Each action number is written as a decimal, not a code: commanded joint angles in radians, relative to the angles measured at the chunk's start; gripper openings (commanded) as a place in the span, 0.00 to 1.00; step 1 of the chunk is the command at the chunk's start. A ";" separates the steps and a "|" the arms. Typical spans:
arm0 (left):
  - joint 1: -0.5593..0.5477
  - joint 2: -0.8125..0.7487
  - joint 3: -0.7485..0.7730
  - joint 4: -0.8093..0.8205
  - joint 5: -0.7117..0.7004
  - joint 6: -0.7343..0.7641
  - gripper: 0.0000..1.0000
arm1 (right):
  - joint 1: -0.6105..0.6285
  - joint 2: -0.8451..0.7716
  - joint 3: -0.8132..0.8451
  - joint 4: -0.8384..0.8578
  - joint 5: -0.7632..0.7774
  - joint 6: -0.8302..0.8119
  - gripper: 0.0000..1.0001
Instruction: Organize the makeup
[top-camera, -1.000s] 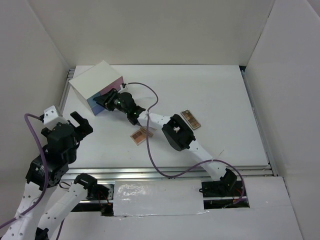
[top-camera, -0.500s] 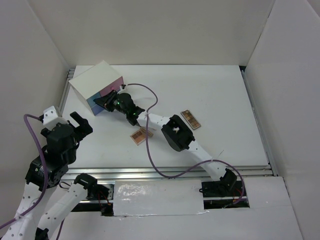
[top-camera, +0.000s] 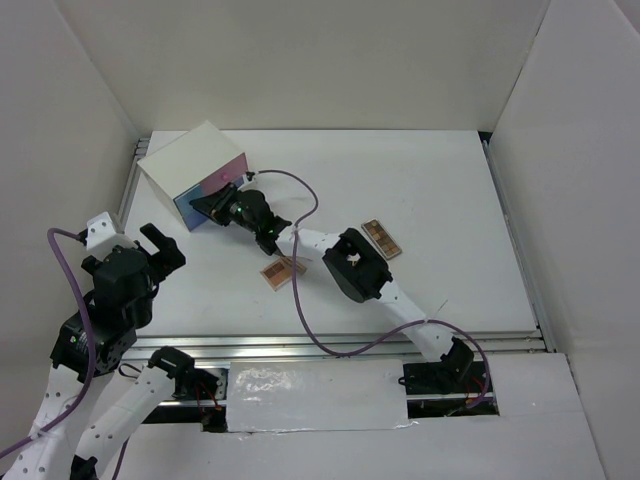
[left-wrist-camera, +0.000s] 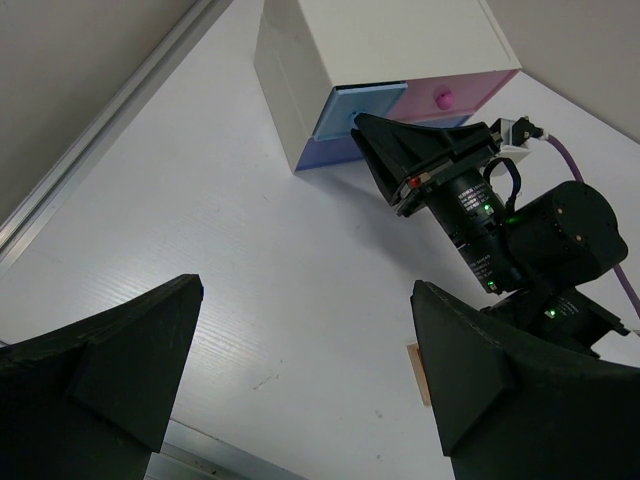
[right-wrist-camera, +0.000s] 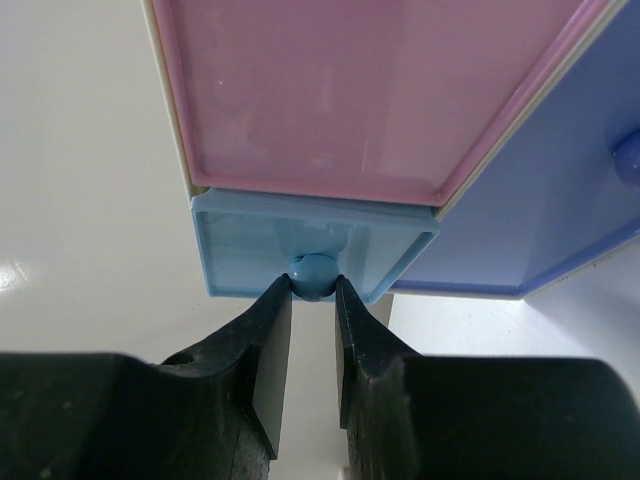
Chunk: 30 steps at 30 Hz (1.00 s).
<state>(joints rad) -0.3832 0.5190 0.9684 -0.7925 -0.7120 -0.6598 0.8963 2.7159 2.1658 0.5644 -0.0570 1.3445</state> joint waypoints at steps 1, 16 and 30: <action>-0.003 -0.002 0.018 0.027 -0.007 0.002 0.99 | 0.010 -0.091 -0.058 0.011 0.016 -0.027 0.04; -0.002 0.004 0.016 0.029 -0.003 0.003 0.99 | 0.012 -0.257 -0.346 0.180 -0.003 -0.028 0.01; -0.003 0.004 0.016 0.027 -0.009 0.000 0.99 | 0.016 -0.429 -0.693 0.384 -0.003 -0.015 0.00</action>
<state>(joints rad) -0.3832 0.5201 0.9684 -0.7921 -0.7090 -0.6594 0.9009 2.3741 1.5082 0.8513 -0.0662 1.3384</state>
